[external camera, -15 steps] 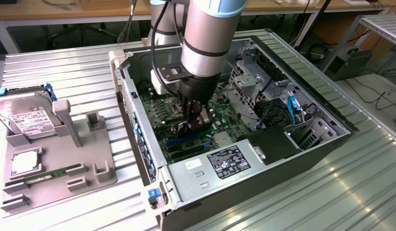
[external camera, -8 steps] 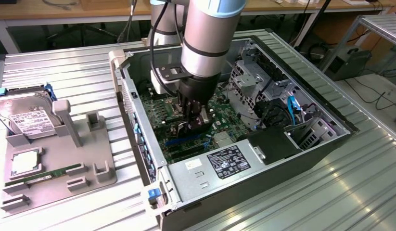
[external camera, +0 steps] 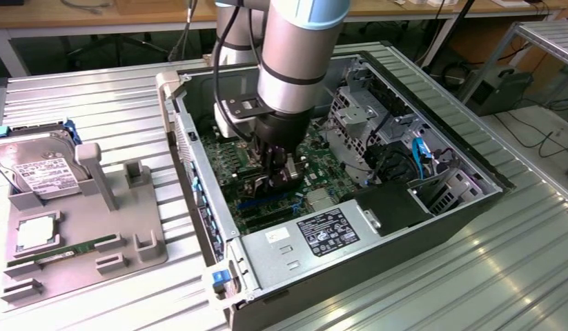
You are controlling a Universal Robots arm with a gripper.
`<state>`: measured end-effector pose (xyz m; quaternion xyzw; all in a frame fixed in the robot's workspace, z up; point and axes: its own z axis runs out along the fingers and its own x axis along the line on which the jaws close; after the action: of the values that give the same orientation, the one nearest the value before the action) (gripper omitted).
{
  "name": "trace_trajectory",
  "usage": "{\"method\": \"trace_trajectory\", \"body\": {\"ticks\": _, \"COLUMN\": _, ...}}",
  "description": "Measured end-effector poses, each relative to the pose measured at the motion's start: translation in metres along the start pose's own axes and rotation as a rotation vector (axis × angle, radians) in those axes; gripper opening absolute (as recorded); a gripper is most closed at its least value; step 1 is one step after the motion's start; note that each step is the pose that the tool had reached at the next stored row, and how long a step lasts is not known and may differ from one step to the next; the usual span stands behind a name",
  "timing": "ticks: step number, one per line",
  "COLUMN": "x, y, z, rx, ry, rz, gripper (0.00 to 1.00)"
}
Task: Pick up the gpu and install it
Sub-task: 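Insert the gpu into the slot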
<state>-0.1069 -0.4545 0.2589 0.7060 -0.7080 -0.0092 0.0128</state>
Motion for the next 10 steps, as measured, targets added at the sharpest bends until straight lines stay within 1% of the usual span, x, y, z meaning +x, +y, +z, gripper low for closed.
{"method": "trace_trajectory", "body": {"ticks": 4, "x": 0.0, "y": 0.0017, "z": 0.001, "rx": 0.0, "ry": 0.0, "rz": 0.0, "gripper": 0.26}}
{"method": "trace_trajectory", "body": {"ticks": 10, "x": 0.0, "y": 0.0021, "z": 0.0031, "rx": -0.0002, "ry": 0.0006, "rz": 0.0, "gripper": 0.26}}
